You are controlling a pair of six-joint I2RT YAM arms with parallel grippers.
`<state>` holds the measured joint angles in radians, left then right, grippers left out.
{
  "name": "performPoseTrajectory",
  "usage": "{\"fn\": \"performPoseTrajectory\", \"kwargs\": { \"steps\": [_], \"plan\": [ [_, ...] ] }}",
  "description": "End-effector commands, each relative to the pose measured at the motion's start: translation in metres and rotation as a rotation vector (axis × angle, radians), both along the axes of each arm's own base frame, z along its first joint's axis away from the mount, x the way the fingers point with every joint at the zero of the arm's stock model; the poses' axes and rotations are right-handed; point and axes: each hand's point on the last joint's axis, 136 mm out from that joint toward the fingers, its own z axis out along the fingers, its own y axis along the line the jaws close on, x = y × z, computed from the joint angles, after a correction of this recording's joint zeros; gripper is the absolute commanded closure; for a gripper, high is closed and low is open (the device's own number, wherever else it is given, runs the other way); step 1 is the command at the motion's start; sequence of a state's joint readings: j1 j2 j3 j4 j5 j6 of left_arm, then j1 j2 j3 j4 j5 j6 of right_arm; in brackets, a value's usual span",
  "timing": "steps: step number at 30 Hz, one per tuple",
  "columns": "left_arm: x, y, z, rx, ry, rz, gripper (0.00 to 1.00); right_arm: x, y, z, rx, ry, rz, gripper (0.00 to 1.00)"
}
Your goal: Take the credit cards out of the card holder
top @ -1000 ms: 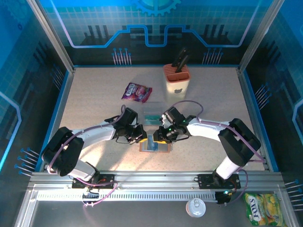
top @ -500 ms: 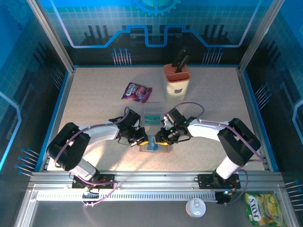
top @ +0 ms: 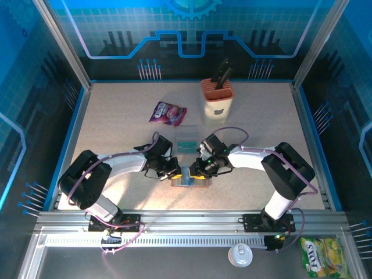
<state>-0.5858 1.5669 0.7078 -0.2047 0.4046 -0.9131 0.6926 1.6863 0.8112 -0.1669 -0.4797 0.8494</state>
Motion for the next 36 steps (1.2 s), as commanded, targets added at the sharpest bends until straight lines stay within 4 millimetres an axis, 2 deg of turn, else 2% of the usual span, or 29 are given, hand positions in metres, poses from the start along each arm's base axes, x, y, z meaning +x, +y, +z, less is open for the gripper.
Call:
{"fn": "performPoseTrajectory", "kwargs": {
  "steps": [1, 7, 18, 27, 36],
  "plan": [
    [-0.014, 0.009, -0.016, 0.049, 0.043, -0.018, 0.93, -0.001, 0.001, -0.004, 0.024, 0.023, -0.006, 0.69],
    [-0.014, 0.009, -0.017, 0.051, 0.044, -0.019, 0.93, 0.002, 0.007, 0.001, 0.059, 0.022, -0.011, 0.72],
    [-0.015, 0.01, -0.017, 0.054, 0.044, -0.017, 0.93, 0.002, 0.004, 0.0, 0.047, 0.015, -0.015, 0.87],
    [-0.014, 0.011, -0.016, 0.056, 0.038, -0.013, 0.93, -0.002, -0.011, 0.002, 0.018, 0.002, -0.025, 0.93],
    [-0.01, 0.009, -0.009, 0.041, 0.008, -0.014, 0.91, -0.005, -0.021, 0.017, -0.005, -0.046, 0.003, 1.0]
  ]
}}
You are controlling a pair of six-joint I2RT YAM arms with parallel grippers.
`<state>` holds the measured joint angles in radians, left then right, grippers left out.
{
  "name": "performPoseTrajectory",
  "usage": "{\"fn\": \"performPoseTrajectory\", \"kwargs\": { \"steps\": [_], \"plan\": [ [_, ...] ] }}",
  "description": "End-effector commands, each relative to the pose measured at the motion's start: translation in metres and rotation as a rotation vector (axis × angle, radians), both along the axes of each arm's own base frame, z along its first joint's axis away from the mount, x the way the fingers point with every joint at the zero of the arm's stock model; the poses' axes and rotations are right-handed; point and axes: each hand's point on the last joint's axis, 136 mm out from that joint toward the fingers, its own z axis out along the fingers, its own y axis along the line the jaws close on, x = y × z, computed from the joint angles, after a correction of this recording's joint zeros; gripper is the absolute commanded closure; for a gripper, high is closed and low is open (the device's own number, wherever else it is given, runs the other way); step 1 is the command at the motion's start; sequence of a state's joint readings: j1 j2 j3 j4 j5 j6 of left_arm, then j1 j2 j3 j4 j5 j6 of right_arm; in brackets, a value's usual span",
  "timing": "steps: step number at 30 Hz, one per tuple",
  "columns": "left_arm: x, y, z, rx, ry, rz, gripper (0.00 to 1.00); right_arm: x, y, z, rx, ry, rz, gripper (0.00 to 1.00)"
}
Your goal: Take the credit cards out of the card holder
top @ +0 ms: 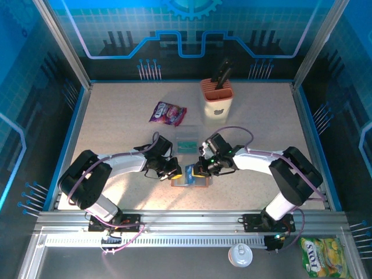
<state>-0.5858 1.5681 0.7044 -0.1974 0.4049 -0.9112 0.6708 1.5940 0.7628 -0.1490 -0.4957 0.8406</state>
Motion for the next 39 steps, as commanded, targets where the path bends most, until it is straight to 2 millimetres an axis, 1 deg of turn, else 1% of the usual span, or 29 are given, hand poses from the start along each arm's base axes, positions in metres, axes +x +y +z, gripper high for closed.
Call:
{"fn": "performPoseTrajectory", "kwargs": {
  "steps": [1, 9, 11, 16, 19, 24, 31, 35, 39],
  "plan": [
    [-0.009, 0.009, -0.007, 0.04, 0.008, -0.011, 0.91, -0.004, -0.016, 0.002, -0.064, -0.011, 0.015, 1.0],
    [-0.008, 0.007, -0.002, 0.03, -0.001, -0.011, 0.9, 0.009, -0.028, 0.033, -0.118, -0.14, 0.083, 1.0],
    [-0.01, 0.009, -0.004, 0.037, 0.002, -0.01, 0.9, 0.018, -0.03, 0.046, -0.14, -0.202, 0.119, 1.0],
    [-0.014, 0.013, -0.01, 0.049, 0.015, -0.008, 0.9, 0.036, -0.037, 0.068, -0.23, -0.36, 0.25, 1.0],
    [-0.014, 0.014, -0.009, 0.049, 0.01, -0.005, 0.9, 0.045, -0.037, 0.079, -0.265, -0.456, 0.36, 1.0],
    [-0.011, 0.012, -0.003, 0.042, -0.006, 0.0, 0.89, 0.058, -0.036, 0.088, -0.324, -0.565, 0.567, 1.0],
    [0.001, 0.007, 0.012, 0.03, -0.054, 0.007, 0.84, 0.085, -0.027, 0.096, -0.387, -0.702, 0.893, 1.0],
    [0.006, 0.009, 0.02, 0.03, -0.084, 0.016, 0.83, 0.106, -0.022, 0.103, -0.419, -0.746, 1.013, 1.0],
    [0.008, 0.018, 0.026, 0.033, -0.105, 0.041, 0.81, 0.124, -0.015, 0.108, -0.421, -0.741, 1.11, 1.0]
  ]
}}
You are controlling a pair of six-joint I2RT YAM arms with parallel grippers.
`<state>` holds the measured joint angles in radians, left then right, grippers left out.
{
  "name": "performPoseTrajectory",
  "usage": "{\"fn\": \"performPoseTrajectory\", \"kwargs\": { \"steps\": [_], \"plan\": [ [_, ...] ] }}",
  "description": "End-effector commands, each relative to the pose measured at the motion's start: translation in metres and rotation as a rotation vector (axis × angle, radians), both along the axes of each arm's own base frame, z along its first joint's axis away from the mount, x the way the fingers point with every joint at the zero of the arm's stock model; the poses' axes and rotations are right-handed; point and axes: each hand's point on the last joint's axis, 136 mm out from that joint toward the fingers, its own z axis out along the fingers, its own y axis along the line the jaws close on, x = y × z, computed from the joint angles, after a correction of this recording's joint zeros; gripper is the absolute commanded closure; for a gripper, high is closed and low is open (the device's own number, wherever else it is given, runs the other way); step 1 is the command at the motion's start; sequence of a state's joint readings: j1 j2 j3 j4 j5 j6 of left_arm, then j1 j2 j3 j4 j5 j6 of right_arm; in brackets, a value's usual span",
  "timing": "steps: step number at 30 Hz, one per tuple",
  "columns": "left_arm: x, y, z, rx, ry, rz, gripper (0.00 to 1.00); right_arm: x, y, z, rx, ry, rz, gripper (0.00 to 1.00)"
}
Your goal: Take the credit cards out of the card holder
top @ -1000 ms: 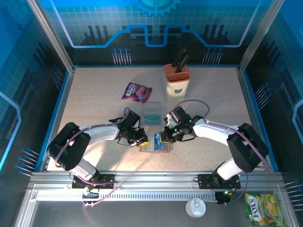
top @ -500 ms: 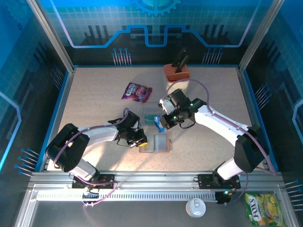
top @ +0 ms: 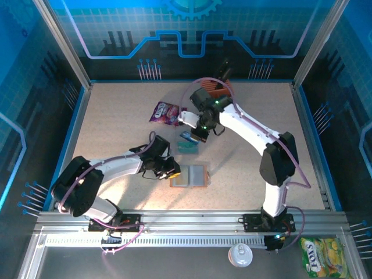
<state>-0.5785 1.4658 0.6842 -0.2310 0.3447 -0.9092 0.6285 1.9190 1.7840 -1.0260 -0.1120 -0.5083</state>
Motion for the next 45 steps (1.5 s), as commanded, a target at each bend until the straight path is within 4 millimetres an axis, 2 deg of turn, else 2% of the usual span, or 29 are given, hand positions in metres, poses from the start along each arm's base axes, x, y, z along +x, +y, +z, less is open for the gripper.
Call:
{"fn": "performPoseTrajectory", "kwargs": {
  "steps": [1, 3, 9, 12, 15, 21, 36, 42, 45],
  "plan": [
    [0.004, 0.009, 0.01, 0.016, -0.035, 0.017, 0.81, 0.003, -0.013, -0.004, -0.094, 0.032, 0.127, 1.0],
    [0.003, 0.016, 0.01, 0.02, -0.04, 0.033, 0.8, 0.011, -0.01, -0.004, -0.106, 0.039, 0.149, 1.0],
    [0.0, 0.038, 0.011, 0.029, -0.046, 0.088, 0.8, 0.03, -0.005, -0.02, -0.154, 0.092, 0.197, 1.0],
    [-0.003, 0.046, 0.01, 0.03, -0.042, 0.106, 0.79, 0.034, -0.002, -0.026, -0.151, 0.114, 0.223, 1.0],
    [-0.008, 0.053, 0.006, 0.034, -0.03, 0.122, 0.79, 0.038, 0.0, -0.041, -0.164, 0.142, 0.243, 1.0],
    [-0.014, 0.062, 0.001, 0.035, -0.015, 0.152, 0.79, 0.034, 0.002, -0.059, -0.155, 0.202, 0.274, 1.0],
    [-0.016, 0.069, -0.005, 0.039, 0.003, 0.182, 0.78, 0.021, 0.01, -0.098, -0.163, 0.308, 0.31, 1.0],
    [-0.017, 0.07, -0.006, 0.039, 0.009, 0.183, 0.78, 0.023, 0.016, -0.098, -0.145, 0.3, 0.309, 0.96],
    [-0.018, 0.07, -0.006, 0.038, 0.008, 0.182, 0.78, 0.025, 0.017, -0.093, -0.142, 0.281, 0.305, 0.9]
  ]
}}
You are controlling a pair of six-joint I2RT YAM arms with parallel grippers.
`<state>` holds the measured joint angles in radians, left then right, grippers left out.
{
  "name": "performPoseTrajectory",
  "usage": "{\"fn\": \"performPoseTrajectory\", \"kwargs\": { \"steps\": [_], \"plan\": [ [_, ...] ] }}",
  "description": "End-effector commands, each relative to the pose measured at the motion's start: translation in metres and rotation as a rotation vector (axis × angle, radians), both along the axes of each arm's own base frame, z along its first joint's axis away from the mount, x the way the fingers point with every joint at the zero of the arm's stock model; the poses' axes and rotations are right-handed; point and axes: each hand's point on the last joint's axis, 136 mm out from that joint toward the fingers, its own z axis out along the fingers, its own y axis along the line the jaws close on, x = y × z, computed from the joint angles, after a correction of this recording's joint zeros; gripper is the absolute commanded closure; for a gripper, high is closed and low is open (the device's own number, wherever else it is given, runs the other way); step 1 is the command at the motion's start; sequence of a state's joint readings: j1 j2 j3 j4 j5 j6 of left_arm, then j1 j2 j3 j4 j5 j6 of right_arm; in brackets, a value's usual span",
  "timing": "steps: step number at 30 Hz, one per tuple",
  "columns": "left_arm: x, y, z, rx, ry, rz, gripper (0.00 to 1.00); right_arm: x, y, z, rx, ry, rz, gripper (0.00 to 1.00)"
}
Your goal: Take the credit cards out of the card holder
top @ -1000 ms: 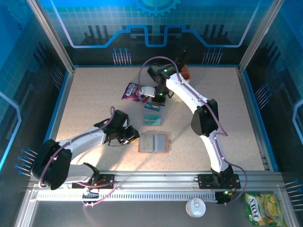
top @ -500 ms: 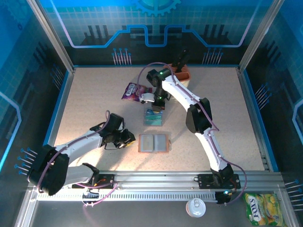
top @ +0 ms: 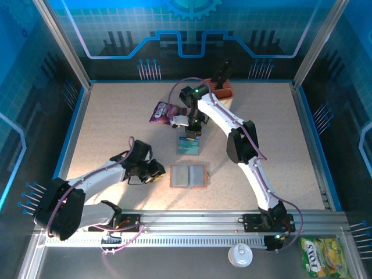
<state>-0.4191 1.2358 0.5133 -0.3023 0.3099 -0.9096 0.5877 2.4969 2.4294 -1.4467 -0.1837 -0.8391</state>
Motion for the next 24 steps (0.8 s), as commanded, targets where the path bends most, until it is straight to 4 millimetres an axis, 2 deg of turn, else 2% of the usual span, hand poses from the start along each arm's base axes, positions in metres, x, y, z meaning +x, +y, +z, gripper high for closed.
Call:
{"fn": "performPoseTrajectory", "kwargs": {
  "steps": [1, 6, 10, 16, 24],
  "plan": [
    [-0.005, 0.004, -0.003, 0.002, 0.011, 0.007, 0.78, -0.007, 0.002, -0.007, -0.009, 0.037, 0.011, 0.87],
    [-0.003, 0.003, -0.001, -0.004, 0.004, 0.005, 0.78, 0.0, 0.006, 0.02, 0.039, -0.027, -0.02, 0.75],
    [-0.001, 0.002, 0.0, -0.008, 0.004, -0.001, 0.78, 0.008, 0.011, 0.041, 0.085, -0.097, -0.054, 0.74],
    [0.002, 0.0, 0.002, -0.017, -0.006, -0.005, 0.78, 0.019, 0.01, 0.062, 0.136, -0.178, -0.135, 0.74],
    [0.005, -0.008, 0.003, -0.058, -0.012, -0.018, 0.78, 0.024, 0.009, 0.064, 0.166, -0.204, -0.279, 0.77]
  ]
}}
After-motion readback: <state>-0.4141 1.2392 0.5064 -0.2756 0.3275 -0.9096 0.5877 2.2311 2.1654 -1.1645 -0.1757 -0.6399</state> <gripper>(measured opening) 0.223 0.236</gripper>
